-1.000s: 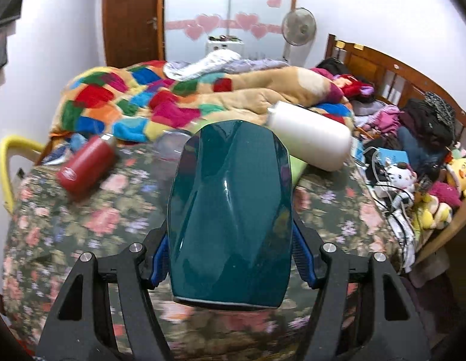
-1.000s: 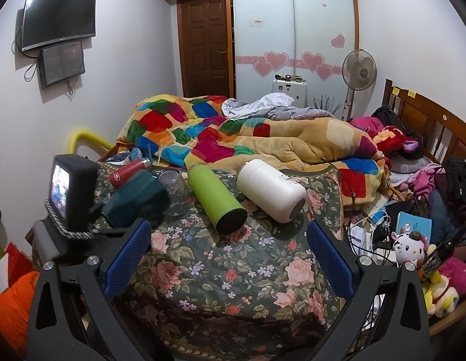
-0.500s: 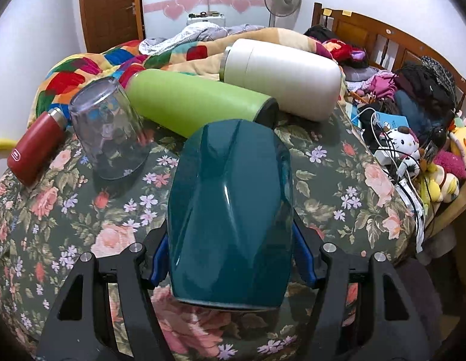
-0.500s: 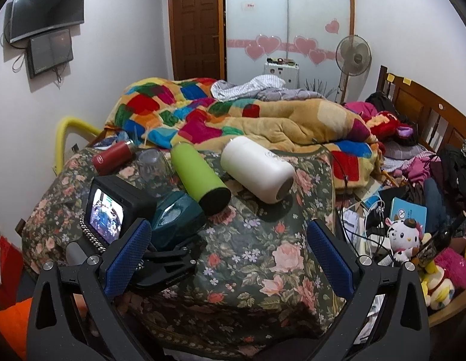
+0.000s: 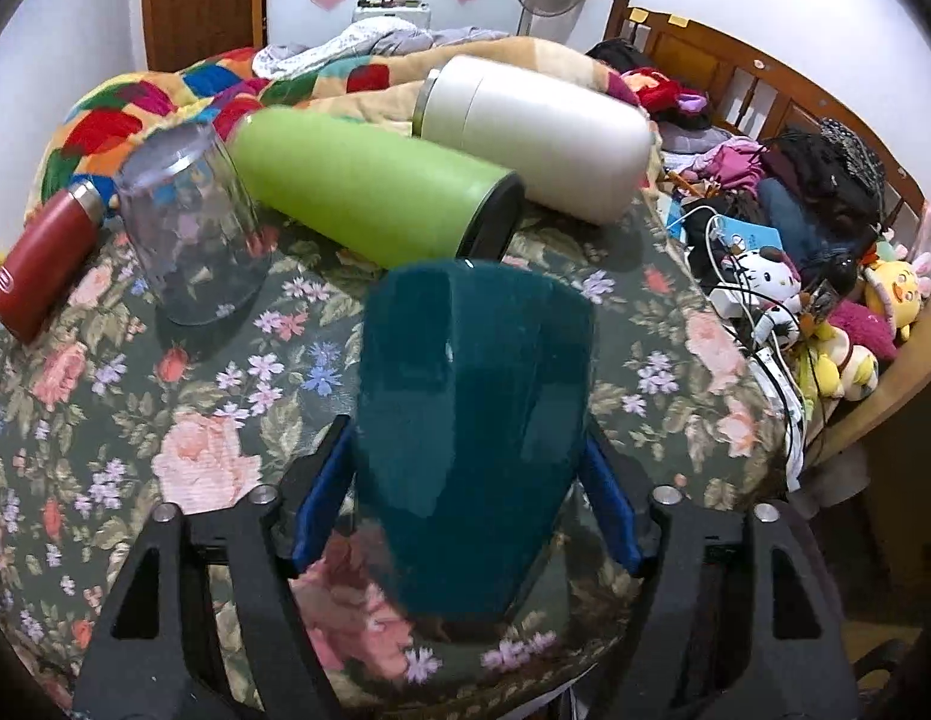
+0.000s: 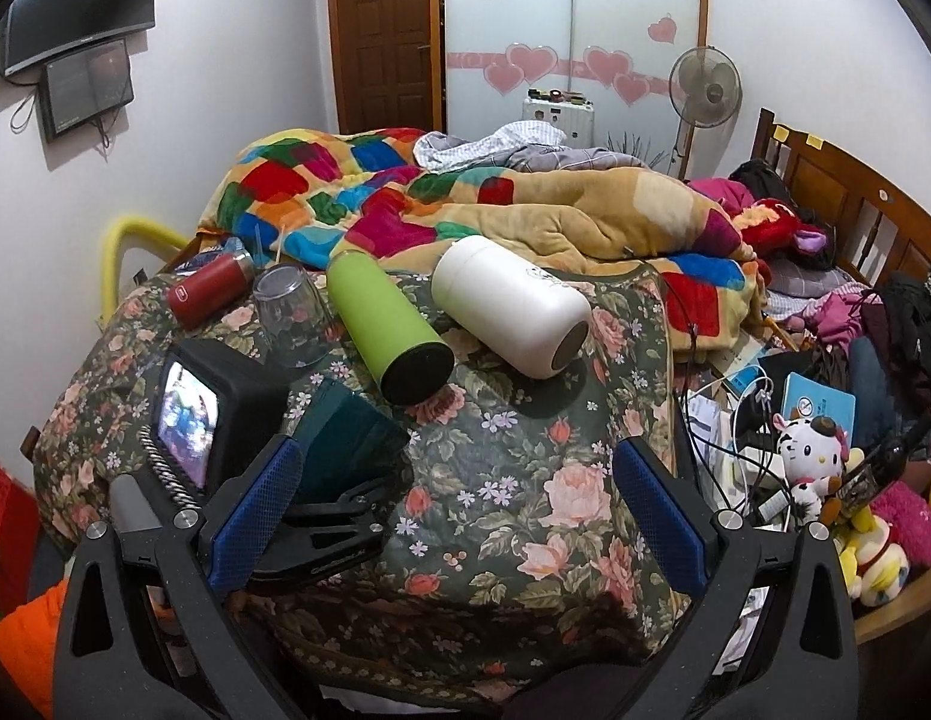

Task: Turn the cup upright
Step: 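Lift the dark green cup with the left tool and swing it toward the right tool, then grasp the dark green cup with the right tool while the left tool releases it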

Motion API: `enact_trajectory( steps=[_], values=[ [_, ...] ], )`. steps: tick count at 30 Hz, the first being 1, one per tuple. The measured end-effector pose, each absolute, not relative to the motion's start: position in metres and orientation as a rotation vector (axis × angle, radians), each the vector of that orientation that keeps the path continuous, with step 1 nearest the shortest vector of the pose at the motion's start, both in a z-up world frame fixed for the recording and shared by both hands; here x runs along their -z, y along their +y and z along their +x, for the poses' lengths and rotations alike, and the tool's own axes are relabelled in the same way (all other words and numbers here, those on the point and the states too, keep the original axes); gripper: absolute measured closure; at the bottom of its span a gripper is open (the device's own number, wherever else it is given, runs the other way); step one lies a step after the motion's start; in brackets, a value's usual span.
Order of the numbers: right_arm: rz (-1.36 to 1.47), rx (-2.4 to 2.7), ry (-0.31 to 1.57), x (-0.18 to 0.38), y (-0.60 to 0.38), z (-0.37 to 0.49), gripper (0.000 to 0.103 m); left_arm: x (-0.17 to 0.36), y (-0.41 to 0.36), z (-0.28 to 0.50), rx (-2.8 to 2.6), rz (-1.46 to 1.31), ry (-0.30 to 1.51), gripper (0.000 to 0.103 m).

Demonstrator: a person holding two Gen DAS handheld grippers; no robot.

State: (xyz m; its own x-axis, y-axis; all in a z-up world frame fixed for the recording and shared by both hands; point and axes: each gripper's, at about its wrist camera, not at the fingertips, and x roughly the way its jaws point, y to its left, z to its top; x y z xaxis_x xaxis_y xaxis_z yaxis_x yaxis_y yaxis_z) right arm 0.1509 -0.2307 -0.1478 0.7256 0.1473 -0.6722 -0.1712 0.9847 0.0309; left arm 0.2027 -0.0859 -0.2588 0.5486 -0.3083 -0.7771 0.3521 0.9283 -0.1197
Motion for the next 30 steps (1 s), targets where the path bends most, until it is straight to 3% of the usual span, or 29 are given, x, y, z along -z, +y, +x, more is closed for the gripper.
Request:
enact_trajectory(
  steps=[12, 18, 30],
  values=[
    [0.069, -0.236, 0.854, 0.173, -0.218, 0.177, 0.0, 0.205, 0.0, 0.152, 0.192, 0.051, 0.778, 0.02],
    [0.112, -0.296, 0.992, 0.209, -0.191, 0.202, 0.008, 0.197, 0.041, 0.139, 0.063, 0.05, 0.746, 0.02],
    [0.18, -0.325, 1.152, 0.244, -0.165, 0.242, 0.015, 0.199, 0.051, 0.133, 0.048, -0.013, 0.731, 0.02]
  ],
)
